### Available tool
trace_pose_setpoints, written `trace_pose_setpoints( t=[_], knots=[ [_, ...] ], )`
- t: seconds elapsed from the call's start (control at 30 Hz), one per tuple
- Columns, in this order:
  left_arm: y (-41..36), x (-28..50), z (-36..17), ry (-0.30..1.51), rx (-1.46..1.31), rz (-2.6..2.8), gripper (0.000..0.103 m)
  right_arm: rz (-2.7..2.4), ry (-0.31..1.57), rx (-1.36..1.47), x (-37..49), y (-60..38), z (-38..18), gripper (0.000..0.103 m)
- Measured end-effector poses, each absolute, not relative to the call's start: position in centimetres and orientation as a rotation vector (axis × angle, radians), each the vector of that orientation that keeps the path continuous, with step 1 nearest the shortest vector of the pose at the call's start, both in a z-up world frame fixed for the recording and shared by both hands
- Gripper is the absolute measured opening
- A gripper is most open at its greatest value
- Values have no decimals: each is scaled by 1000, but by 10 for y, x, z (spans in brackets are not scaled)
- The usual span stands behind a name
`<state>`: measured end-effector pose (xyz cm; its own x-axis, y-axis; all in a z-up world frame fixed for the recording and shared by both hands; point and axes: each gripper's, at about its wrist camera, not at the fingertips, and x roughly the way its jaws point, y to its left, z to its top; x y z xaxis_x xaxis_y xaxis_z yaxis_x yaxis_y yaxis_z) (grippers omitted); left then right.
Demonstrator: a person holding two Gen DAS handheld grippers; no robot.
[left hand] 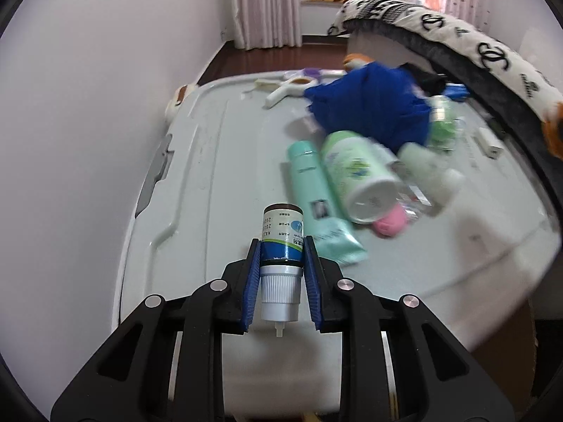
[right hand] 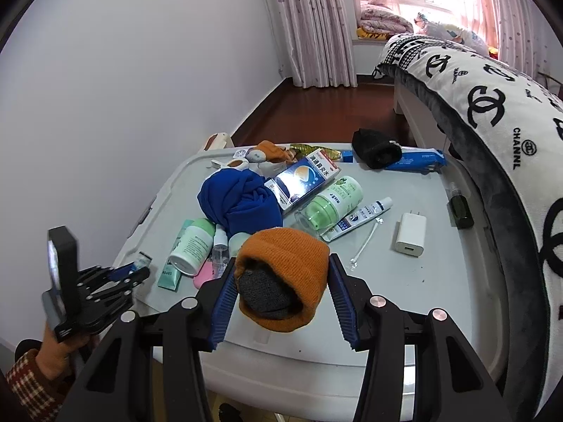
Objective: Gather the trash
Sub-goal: 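Lower both grippers into the cardboard box and release the hat and bottle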
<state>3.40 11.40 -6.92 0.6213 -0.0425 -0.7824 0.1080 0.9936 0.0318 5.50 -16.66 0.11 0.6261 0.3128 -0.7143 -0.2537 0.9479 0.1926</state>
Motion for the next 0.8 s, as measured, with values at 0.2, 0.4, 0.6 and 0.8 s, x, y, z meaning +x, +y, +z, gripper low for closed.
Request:
trace_pose_setpoints(
  t=[0.2, 0.4, 0.6, 0.8],
  knots=[
    [68, -34, -59, 904, 193, -215, 23, 314, 858, 88, 5, -165, -13, 50],
    [33, -97, -97, 1028, 193, -315, 24, 310, 1081, 105, -68, -158, -88, 50],
    [19, -124, -140, 1187, 171, -311, 53, 281, 1333, 93, -109, -149, -163, 63],
    [20, -123, -137, 1179, 168, -256, 74, 270, 1236, 64, -102, -147, -144, 77]
  ],
)
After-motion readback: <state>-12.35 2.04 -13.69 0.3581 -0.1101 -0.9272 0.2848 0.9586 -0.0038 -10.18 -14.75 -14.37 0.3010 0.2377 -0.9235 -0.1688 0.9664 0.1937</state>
